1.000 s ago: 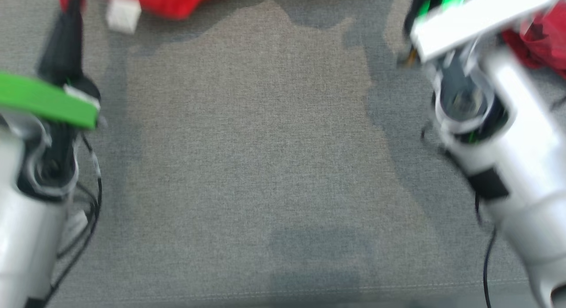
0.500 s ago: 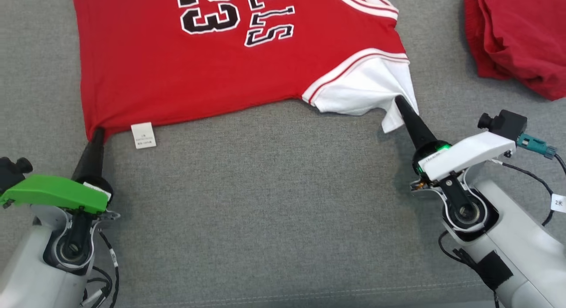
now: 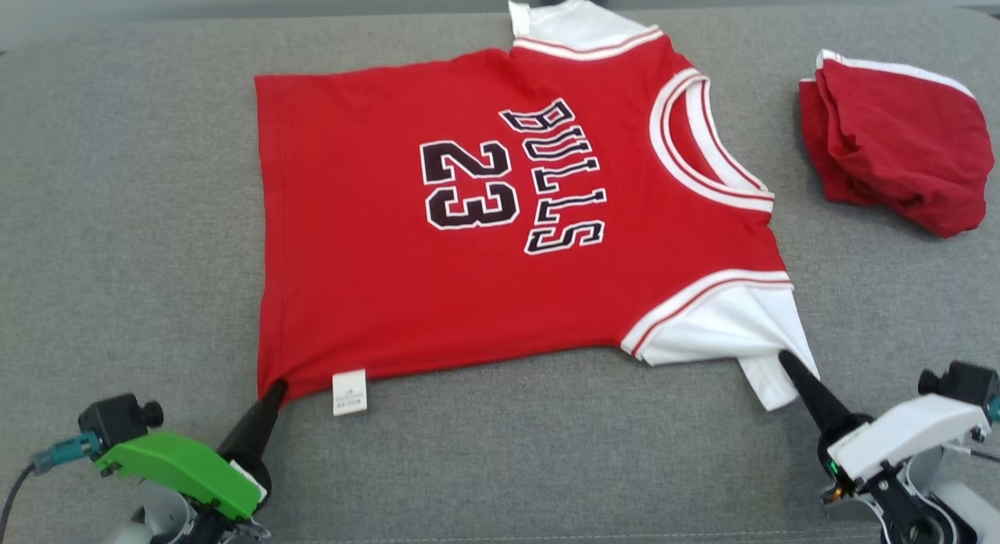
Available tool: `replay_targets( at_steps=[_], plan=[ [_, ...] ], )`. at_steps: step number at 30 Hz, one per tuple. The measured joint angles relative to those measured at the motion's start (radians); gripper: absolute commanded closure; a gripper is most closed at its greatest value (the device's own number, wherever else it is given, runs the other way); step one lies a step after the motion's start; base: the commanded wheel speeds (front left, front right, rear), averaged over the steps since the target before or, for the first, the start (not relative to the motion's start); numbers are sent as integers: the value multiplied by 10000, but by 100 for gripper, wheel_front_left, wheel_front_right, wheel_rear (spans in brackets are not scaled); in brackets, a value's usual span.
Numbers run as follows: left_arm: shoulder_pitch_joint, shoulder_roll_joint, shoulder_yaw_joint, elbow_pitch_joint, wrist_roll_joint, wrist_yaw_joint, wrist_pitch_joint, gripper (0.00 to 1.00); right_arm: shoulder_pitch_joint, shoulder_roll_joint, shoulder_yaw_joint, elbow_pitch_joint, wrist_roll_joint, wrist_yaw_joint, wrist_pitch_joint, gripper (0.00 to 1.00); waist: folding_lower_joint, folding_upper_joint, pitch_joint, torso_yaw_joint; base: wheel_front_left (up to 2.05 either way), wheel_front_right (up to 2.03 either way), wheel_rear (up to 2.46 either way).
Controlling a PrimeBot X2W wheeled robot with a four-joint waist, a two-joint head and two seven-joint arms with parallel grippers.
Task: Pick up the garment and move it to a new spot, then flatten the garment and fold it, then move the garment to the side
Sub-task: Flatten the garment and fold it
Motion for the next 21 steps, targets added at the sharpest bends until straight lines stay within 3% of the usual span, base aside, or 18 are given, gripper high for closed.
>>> replay_targets(
  at_steps=[11,21],
  plan=[
    [2214,211,-207,-1206,-593,-2,305,100,2690,-460,-268,-941,836,105,-339,100,0,0,-993,712,0,0,0],
    [2456,884,153,-2291,-861,-2,309,100,2639,-775,-489,-2704,1233,339,-140,100,0,0,-864,914,0,0,0]
  ],
)
